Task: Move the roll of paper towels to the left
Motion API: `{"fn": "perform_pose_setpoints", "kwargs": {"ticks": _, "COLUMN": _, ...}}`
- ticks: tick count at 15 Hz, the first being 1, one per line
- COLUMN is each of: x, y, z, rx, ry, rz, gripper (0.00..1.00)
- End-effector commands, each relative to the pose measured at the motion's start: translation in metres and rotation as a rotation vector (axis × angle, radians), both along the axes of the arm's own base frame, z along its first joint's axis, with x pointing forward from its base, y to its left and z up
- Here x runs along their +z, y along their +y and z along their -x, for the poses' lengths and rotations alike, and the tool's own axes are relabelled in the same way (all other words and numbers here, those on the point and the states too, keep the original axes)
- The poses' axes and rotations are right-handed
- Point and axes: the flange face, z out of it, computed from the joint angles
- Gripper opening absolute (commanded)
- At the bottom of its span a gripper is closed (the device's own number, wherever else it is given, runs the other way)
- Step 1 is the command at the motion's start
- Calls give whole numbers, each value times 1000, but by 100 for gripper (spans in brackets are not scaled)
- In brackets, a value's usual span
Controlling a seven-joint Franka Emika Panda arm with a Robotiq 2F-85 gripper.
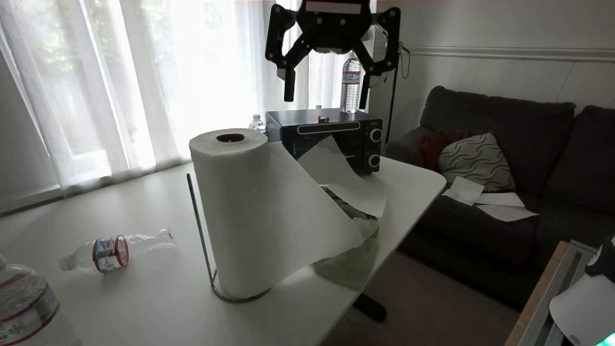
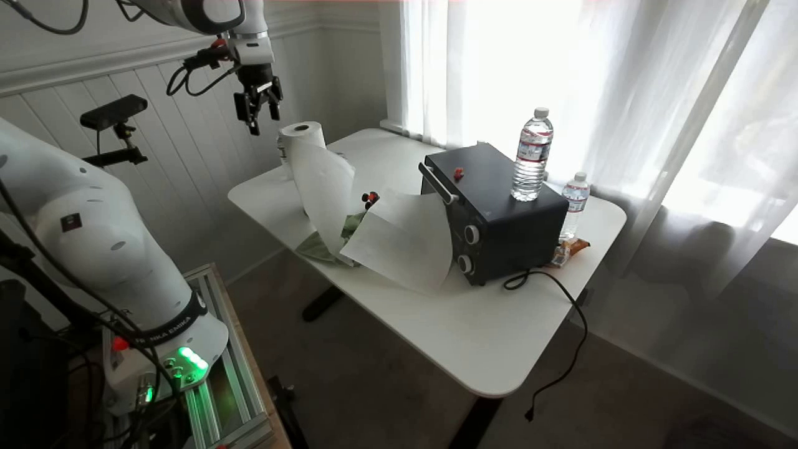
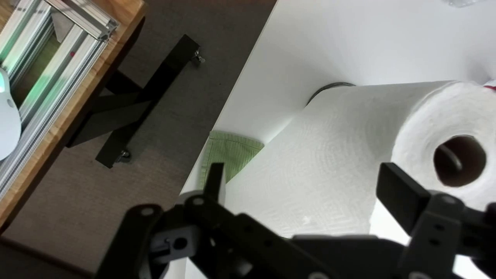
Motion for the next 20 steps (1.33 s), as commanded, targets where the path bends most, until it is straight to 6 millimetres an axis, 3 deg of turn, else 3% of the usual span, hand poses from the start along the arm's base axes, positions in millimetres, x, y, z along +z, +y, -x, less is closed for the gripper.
{"fn": "perform_pose_setpoints", "kwargs": {"ticks": 1, "x": 0, "y": 0, "z": 0, "rx": 0, "ry": 0, "rz": 1, "gripper": 100}}
{"fn": "perform_pose_setpoints", "kwargs": {"ticks": 12, "x": 0, "y": 0, "z": -3, "rx": 1, "ry": 2, "rz": -12, "gripper": 100}}
{"fn": "perform_pose_setpoints", "kwargs": {"ticks": 20, "x": -14, "y": 7, "z": -15, "rx": 6, "ry": -3, "rz": -42, "gripper": 100}}
